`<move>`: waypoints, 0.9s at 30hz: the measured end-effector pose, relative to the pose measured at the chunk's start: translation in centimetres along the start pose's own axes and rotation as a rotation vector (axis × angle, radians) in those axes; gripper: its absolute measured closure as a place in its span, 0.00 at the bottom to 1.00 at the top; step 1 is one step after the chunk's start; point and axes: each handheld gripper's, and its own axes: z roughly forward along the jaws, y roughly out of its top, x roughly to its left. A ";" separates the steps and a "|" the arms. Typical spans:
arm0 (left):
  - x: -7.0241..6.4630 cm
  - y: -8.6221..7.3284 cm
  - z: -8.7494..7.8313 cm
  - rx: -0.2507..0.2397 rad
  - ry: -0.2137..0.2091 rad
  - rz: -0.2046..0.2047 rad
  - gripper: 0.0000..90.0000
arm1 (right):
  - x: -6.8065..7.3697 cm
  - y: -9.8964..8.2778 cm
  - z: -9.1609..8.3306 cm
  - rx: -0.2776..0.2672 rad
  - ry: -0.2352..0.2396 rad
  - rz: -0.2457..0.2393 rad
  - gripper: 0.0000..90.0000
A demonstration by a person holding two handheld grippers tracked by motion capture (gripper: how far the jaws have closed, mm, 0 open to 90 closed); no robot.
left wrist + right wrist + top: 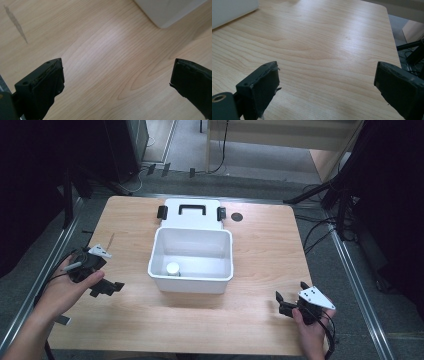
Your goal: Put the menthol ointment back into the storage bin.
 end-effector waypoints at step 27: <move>1.0 -10.9 6.5 -0.532 0.082 -0.315 0.00 | 0.1 0.0 0.0 0.003 -0.002 0.002 0.07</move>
